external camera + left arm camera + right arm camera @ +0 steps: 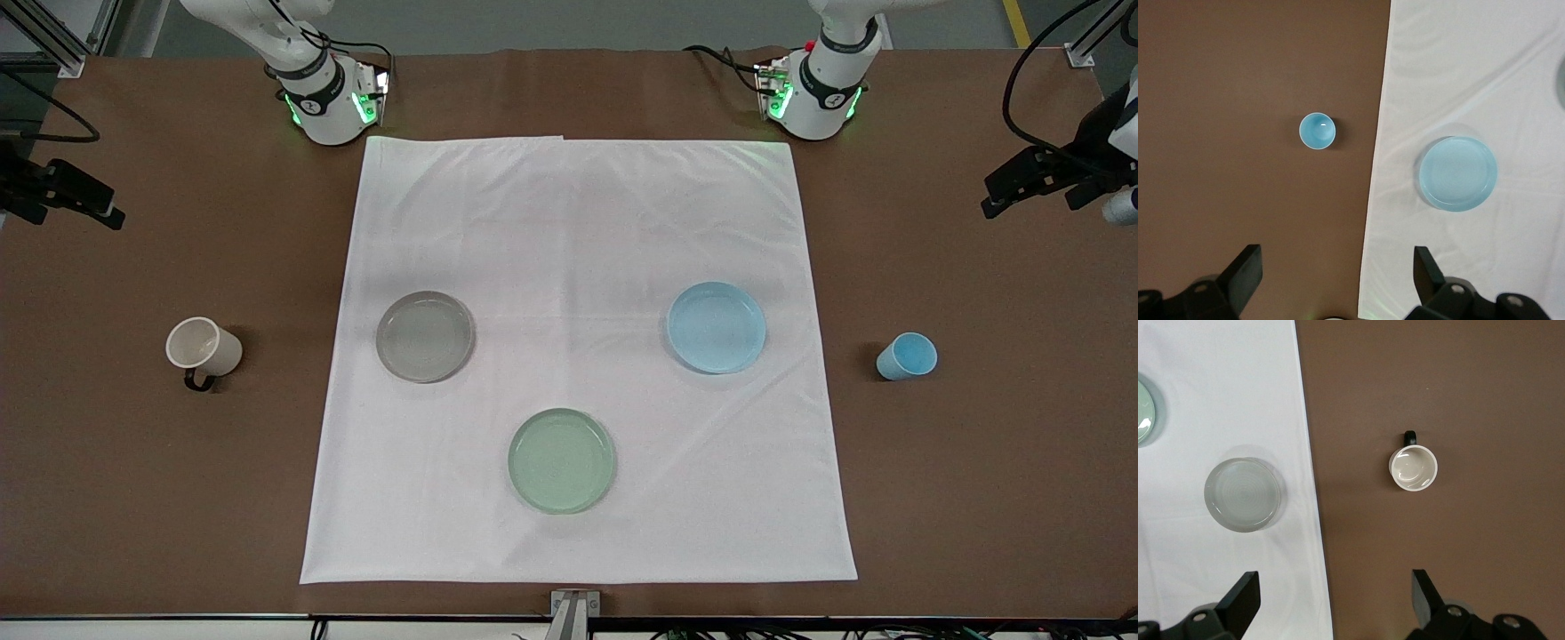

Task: Place blue cup in blue plate and white mug in gray plate
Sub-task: 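Grasp the blue cup with the left gripper while the right gripper grasps the white mug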

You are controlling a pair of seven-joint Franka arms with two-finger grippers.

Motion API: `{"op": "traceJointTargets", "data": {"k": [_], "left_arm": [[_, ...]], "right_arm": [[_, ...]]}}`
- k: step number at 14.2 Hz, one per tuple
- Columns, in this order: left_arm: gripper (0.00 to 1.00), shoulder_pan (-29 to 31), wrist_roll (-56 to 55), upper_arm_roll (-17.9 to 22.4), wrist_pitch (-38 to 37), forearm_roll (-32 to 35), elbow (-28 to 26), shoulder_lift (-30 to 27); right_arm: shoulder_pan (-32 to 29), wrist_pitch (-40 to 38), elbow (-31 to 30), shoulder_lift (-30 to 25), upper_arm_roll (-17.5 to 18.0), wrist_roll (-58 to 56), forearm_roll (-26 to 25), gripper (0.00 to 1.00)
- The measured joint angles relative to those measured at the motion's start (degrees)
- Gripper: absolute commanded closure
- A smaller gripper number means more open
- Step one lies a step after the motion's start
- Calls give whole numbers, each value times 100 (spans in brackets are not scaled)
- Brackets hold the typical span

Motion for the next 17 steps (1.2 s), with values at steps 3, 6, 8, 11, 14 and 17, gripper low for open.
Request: {"op": "traceJointTargets", "data": {"k": [3, 6, 8, 11, 14, 17], "left_arm": [[0, 0, 5, 1, 0, -1, 5, 5], [0, 64, 408, 99, 43, -2, -29, 197], [0, 400, 793, 154, 358, -3, -137, 569], [0, 715, 967, 182, 1365, -4, -724, 1003], [0, 961, 1025, 188, 2920, -4, -1810, 1133], [5, 1090, 1049, 190, 4257, -4, -2783, 1308]], "right_arm": [[0, 4, 0, 0, 2, 0, 0, 0], [-1, 12, 3, -1, -3, 0, 0, 0], [-3, 31, 44, -5, -10, 0, 0, 0], [-6, 30, 59, 8, -15, 0, -6, 0], [-77, 181, -4, 229, -50, 0, -23, 0], [-361, 667, -83, 818, -64, -169, -25, 0]]}}
